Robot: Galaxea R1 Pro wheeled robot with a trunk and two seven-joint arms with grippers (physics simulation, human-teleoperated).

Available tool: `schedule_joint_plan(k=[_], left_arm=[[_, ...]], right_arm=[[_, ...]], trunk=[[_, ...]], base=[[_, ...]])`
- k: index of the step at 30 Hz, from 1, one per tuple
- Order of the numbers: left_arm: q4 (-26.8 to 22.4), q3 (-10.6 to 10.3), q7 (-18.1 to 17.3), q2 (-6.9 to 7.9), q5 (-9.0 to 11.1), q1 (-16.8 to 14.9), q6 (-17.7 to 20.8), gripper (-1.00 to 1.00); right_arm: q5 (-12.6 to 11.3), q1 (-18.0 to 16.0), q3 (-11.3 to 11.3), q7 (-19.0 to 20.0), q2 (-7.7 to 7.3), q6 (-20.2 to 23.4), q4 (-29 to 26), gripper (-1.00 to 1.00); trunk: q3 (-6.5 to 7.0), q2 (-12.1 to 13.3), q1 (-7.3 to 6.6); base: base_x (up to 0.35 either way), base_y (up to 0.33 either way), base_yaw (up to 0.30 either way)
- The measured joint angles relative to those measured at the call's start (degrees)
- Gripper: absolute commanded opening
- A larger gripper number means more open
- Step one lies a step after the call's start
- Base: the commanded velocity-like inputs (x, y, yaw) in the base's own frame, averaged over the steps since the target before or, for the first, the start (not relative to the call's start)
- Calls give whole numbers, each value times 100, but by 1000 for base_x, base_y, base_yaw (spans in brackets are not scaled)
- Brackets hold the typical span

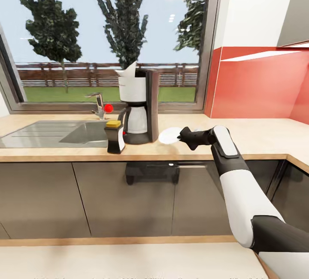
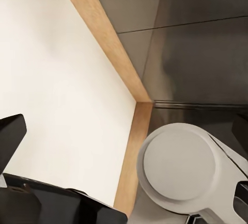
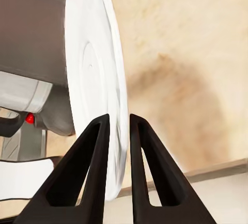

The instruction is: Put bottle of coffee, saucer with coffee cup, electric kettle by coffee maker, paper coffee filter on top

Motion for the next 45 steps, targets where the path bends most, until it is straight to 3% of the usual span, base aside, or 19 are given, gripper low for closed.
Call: schedule_joint_plan(k=[45], left_arm=[[0,0,0,0,0,0,0,100]], right_arm=[[3,3,0,2,0,-5,0,-100]], trunk=[[-359,0,0]], base=[[0,0,0]])
